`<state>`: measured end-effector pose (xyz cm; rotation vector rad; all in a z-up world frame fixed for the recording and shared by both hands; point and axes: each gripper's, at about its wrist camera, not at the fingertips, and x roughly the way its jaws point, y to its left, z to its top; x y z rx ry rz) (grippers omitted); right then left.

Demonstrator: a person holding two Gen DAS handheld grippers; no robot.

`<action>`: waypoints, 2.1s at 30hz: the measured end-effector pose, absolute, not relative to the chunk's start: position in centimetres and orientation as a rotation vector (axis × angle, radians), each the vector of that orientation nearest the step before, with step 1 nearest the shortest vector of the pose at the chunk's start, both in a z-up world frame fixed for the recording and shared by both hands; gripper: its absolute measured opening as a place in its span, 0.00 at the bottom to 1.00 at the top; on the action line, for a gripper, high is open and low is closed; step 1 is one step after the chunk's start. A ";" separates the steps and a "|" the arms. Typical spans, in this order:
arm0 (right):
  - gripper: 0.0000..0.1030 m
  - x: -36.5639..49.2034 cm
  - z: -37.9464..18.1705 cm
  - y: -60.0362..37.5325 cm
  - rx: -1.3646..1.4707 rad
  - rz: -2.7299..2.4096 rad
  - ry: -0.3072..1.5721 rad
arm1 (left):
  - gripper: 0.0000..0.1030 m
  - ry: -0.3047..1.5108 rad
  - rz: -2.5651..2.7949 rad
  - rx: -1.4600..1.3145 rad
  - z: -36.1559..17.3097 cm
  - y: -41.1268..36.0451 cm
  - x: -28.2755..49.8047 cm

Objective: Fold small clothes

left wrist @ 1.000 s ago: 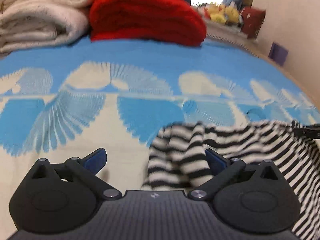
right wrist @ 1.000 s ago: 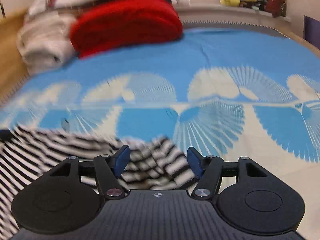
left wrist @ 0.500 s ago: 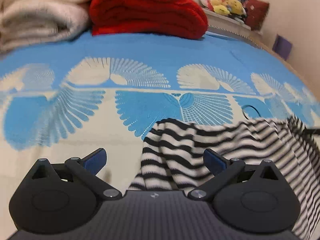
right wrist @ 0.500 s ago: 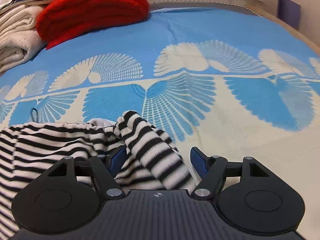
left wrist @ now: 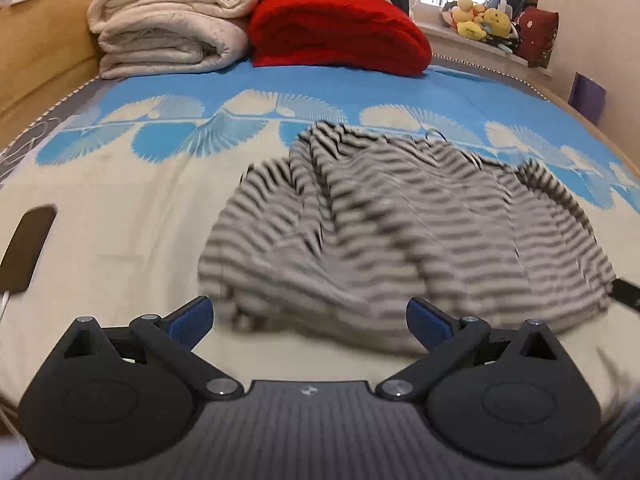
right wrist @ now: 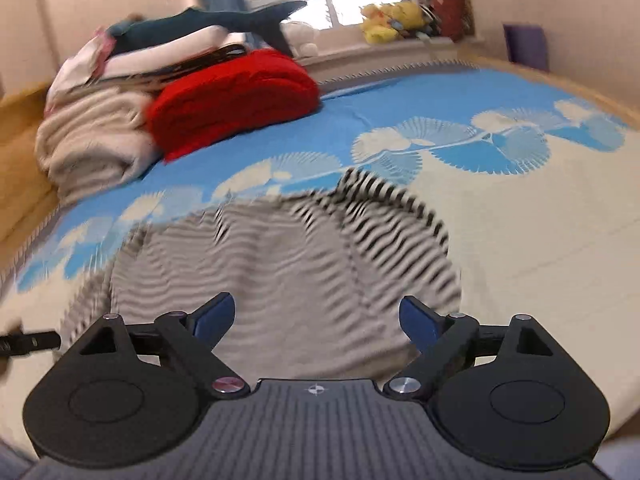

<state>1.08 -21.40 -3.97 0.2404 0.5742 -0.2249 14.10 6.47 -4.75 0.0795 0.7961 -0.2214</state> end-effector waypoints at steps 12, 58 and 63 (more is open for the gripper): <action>0.87 -2.5 -6.5 -16.6 0.007 -0.130 0.539 | 1.00 0.669 -0.164 0.130 -8.6 6.2 8.4; 0.87 -1.7 -8.5 -18.8 0.142 -0.195 0.625 | 1.00 0.691 -0.167 0.112 -9.5 5.7 9.2; 0.87 -1.1 -8.4 -20.5 0.245 -0.193 0.640 | 1.00 0.701 -0.155 0.080 -9.3 6.2 10.0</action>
